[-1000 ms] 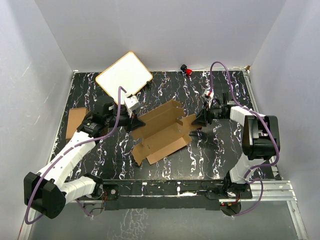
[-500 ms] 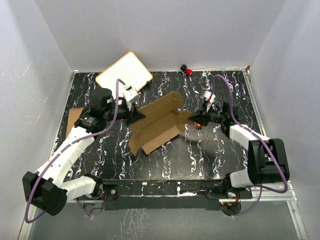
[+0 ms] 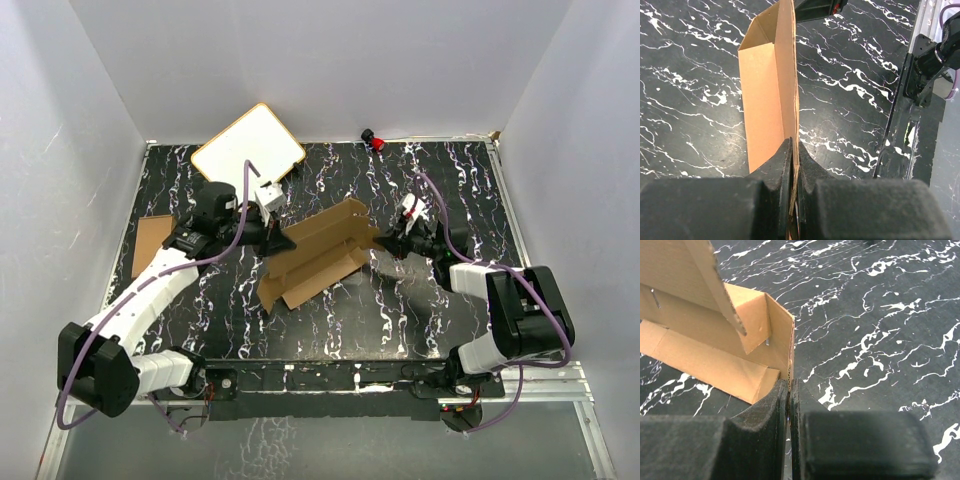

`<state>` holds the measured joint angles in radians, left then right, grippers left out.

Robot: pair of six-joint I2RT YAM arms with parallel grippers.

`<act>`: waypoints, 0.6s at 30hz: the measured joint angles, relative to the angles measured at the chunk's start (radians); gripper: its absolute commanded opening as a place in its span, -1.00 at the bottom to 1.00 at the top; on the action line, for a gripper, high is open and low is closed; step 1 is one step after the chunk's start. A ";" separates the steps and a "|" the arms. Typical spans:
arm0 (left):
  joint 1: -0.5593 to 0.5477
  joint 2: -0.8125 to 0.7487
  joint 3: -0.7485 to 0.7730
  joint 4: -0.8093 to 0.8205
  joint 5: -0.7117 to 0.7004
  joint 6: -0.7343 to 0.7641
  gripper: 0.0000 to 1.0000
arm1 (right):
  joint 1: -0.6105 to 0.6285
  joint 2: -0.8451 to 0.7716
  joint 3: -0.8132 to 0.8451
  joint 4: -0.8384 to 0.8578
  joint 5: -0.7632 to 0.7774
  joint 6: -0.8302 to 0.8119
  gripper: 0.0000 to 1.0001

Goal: Fold the paper box

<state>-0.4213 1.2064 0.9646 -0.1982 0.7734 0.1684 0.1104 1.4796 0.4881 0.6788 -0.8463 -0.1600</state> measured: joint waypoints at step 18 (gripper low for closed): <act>-0.035 -0.042 -0.190 0.182 -0.001 -0.202 -1.00 | 0.000 -0.101 0.035 -0.499 -0.155 -0.589 -0.71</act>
<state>-0.4568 1.1641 0.7742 -0.0166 0.7723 -0.0334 0.1104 1.3785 0.5232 0.1802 -1.0016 -0.7494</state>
